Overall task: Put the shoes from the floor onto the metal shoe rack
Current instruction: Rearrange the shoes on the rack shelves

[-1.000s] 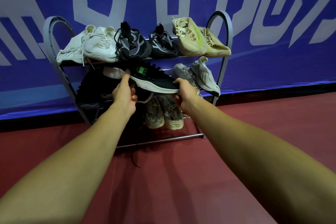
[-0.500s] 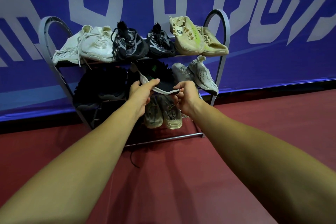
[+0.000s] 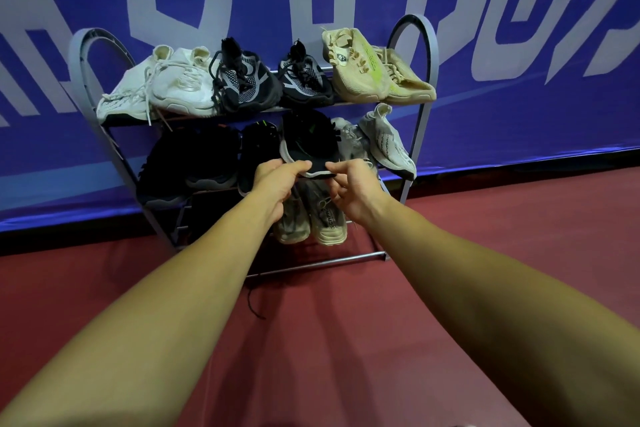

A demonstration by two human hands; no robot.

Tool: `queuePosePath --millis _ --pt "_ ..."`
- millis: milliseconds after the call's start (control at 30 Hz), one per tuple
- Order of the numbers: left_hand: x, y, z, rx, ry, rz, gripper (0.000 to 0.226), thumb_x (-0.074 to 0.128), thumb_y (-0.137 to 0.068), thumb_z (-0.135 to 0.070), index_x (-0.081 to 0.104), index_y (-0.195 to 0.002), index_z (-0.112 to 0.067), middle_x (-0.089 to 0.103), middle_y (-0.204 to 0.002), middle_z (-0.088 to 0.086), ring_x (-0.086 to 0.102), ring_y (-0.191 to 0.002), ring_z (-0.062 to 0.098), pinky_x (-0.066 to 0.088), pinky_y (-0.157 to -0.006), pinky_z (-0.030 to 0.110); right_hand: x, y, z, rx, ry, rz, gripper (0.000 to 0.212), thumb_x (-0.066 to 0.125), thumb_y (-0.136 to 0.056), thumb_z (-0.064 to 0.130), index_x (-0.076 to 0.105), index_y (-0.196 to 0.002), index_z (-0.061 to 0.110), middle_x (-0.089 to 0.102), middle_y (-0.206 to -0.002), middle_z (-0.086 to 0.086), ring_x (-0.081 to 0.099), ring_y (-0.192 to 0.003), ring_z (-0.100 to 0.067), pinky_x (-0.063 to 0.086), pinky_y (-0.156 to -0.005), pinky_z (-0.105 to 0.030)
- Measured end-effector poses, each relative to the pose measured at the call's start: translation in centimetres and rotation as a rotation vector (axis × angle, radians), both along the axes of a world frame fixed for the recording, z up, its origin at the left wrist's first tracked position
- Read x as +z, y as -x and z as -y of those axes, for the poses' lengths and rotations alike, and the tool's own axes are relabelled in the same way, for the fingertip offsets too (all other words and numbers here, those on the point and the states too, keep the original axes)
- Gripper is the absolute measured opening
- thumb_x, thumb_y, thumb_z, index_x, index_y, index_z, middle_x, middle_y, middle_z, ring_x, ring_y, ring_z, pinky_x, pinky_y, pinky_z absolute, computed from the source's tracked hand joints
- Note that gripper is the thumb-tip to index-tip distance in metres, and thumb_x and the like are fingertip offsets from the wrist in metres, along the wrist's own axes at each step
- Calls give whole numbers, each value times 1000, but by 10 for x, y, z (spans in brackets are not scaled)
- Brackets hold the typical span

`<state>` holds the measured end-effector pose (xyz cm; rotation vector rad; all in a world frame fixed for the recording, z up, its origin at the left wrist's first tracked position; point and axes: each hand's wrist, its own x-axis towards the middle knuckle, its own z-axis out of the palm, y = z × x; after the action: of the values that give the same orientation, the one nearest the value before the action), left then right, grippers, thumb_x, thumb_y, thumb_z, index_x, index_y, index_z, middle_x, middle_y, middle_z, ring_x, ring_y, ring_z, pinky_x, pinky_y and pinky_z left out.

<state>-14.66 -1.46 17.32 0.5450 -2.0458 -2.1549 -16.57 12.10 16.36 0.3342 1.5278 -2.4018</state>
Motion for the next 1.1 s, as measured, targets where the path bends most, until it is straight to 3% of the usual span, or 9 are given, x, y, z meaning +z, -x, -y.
queuePosePath --millis 167,333,433,567,700,833,933,1033,1100 --pt "-10 11 2 66 -15 24 16 79 -80 -23 64 -77 -17 64 -88 6 56 -83 18 32 -56 27 -2 -2 -2 78 -38 -9 21 64 -92 13 52 -75 16 35 -37 8 29 -30 -5 21 -38 -19" --pt "-12 10 -3 89 56 28 16 77 -83 -22 65 -73 -19 70 -84 4 64 -79 15 34 -52 22 -2 -1 1 -2 -95 35 23 64 -91 8 52 -72 12 39 -33 6 37 -32 -7 26 -37 -20" --pt "-7 9 -1 105 29 10 10 76 -82 -18 68 -77 -19 70 -84 3 63 -78 13 30 -46 19 3 -1 7 -38 -102 33 18 63 -88 4 55 -73 10 42 -36 3 40 -43 -12 26 -35 -19" --pt "-7 4 6 120 -8 14 8 76 -82 -16 70 -88 -18 69 -83 1 60 -67 7 27 -41 18 3 -6 19 -80 -91 15 5 61 -86 2 57 -87 4 42 -35 3 38 -28 -8 26 -32 -15" --pt "-6 0 10 109 -35 -7 25 75 -82 -15 73 -107 -18 69 -81 0 56 -60 5 26 -38 17 -5 -7 28 -85 -131 24 16 60 -82 5 56 -97 6 39 -35 5 33 -27 -7 27 -39 -25" --pt "-10 -7 8 38 125 47 15 73 -85 -19 69 -99 -16 71 -90 4 60 -64 7 31 -41 17 -5 -6 19 -21 -215 78 4 56 -85 2 58 -88 5 38 -37 3 32 -27 -8 28 -38 -23" --pt "-18 -9 2 11 222 67 21 74 -85 -26 65 -101 -16 75 -100 6 62 -66 8 35 -44 16 -8 -3 12 -30 -239 111 9 59 -89 3 58 -80 6 47 -51 -4 39 -29 -9 33 -36 -18" --pt "-17 -9 -3 44 219 50 22 74 -85 -21 52 -85 -23 74 -101 11 61 -68 13 36 -48 20 -12 0 10 9 -284 107 11 64 -90 9 60 -80 6 50 -57 -7 46 -39 -13 41 -48 -23" --pt "-17 -8 -3 48 238 56 21 74 -82 -23 55 -87 -22 75 -98 10 61 -69 15 37 -51 22 -13 3 7 47 -400 54 14 68 -88 17 63 -82 6 54 -58 -8 51 -48 -18 44 -56 -28"
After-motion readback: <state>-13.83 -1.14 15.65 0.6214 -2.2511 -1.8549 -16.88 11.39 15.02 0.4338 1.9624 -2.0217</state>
